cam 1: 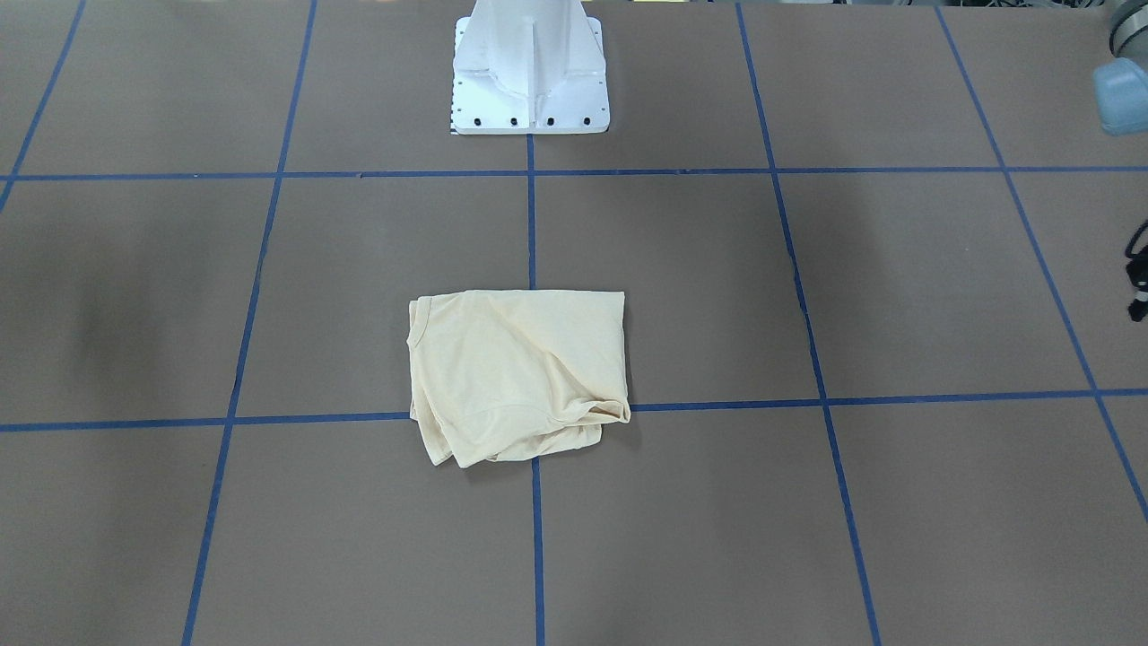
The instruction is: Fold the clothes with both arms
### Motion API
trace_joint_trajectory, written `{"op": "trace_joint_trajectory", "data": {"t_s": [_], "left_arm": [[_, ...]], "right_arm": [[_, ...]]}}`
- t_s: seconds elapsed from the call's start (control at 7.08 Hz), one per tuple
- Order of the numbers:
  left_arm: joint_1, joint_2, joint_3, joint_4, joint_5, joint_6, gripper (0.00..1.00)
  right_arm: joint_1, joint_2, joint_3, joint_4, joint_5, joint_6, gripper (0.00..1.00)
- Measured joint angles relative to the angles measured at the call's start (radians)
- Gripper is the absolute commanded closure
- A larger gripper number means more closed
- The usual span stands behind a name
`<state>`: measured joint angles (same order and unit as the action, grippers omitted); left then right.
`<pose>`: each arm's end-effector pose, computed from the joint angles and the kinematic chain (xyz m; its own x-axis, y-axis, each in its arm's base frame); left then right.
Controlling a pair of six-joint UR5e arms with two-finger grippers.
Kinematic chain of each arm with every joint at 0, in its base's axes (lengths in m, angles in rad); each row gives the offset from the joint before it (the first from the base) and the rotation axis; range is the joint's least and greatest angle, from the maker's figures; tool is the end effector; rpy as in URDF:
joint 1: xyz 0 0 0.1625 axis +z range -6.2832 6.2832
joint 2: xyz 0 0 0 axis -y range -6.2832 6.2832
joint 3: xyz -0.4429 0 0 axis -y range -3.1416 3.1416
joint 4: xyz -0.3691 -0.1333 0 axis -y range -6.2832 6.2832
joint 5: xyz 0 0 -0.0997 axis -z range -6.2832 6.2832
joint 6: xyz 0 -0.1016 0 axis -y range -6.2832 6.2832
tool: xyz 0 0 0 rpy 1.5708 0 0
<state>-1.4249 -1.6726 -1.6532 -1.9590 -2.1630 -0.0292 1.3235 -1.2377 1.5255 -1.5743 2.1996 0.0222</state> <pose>0.0023 -0.5428 0.5524 0.7802 0.3953 -0.4848 -0.0995 0.8436 0.5277 -0.0798 -0.6167 0.5272 0.7488 -0.3372 0.5707 0.2184 0.9384 0.2679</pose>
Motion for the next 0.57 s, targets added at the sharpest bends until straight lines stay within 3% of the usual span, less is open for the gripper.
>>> {"op": "trace_joint_trajectory", "data": {"t_s": [0.28,0.57], "left_arm": [[-0.090,0.013,0.083,-0.073,-0.002,0.136,0.00],[-0.113,0.058,0.144,-0.177,-0.001,0.151,0.00]], "right_arm": [[0.130,-0.089,0.014,-0.036,0.054,-0.176,0.00],[0.175,-0.122,0.034,-0.034,0.069,-0.202,0.00]]}}
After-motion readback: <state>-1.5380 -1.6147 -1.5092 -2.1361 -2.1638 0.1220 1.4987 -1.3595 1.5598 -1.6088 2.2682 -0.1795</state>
